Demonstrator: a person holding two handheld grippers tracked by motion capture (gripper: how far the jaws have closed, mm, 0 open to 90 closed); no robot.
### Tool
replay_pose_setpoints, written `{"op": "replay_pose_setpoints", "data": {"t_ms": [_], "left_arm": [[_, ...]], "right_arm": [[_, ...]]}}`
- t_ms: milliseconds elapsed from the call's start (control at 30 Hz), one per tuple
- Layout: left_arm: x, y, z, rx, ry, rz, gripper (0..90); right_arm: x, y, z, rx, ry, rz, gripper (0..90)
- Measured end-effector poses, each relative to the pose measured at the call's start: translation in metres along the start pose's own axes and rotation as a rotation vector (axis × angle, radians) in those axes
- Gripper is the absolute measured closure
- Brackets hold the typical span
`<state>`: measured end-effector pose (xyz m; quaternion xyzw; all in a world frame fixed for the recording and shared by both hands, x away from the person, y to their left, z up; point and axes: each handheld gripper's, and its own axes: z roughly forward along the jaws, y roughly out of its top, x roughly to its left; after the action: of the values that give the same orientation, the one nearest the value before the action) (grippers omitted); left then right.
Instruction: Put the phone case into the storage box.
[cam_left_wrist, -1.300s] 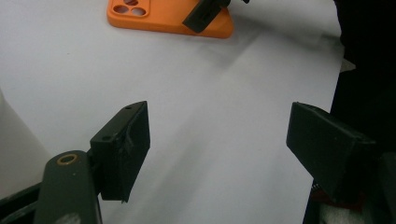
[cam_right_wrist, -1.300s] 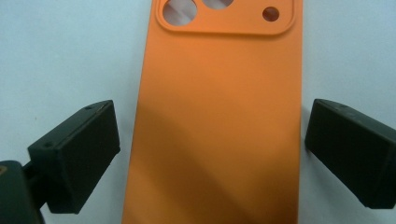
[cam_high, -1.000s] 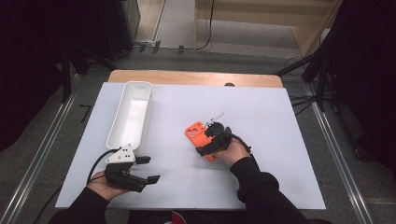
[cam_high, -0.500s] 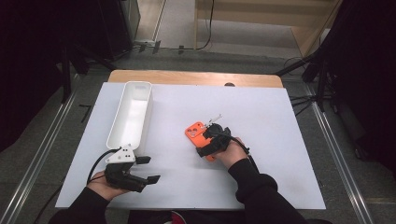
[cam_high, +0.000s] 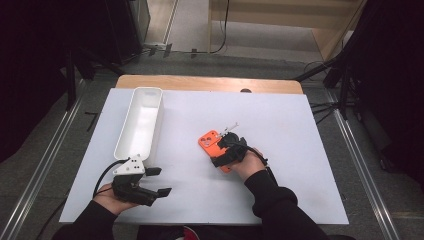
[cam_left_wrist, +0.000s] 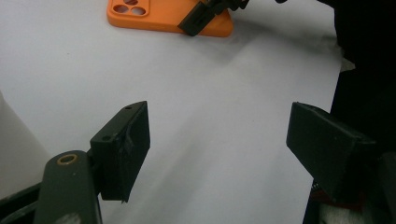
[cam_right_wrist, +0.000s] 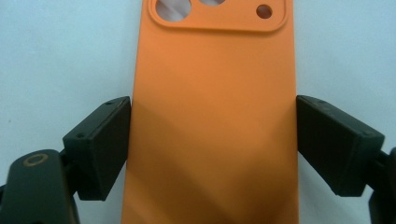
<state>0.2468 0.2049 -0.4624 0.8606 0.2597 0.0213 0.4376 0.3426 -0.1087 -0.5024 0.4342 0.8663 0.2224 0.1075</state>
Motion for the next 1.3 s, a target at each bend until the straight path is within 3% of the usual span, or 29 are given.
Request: {"op": "replay_pose_setpoints", "data": {"t_ms": [433,733,1033,1300], "left_arm": [[0.000,0.000,0.000,-0.002,-0.002,-0.001,21.8],[0.000,0.000,0.000,-0.002,-0.002,-0.002,21.8],[0.000,0.000,0.000,0.000,-0.005,-0.006,21.8],[0.000,0.000,0.000,0.000,-0.004,-0.011,21.8]], "right_arm": [[-0.001,0.001,-0.001,0.004,0.009,0.013,14.4],[-0.011,0.004,-0.004,0.015,0.084,0.050,14.4],[-0.021,0.005,-0.013,-0.021,0.163,0.104,14.4],[-0.024,0.007,-0.026,-0.050,0.180,0.102,14.4]]}}
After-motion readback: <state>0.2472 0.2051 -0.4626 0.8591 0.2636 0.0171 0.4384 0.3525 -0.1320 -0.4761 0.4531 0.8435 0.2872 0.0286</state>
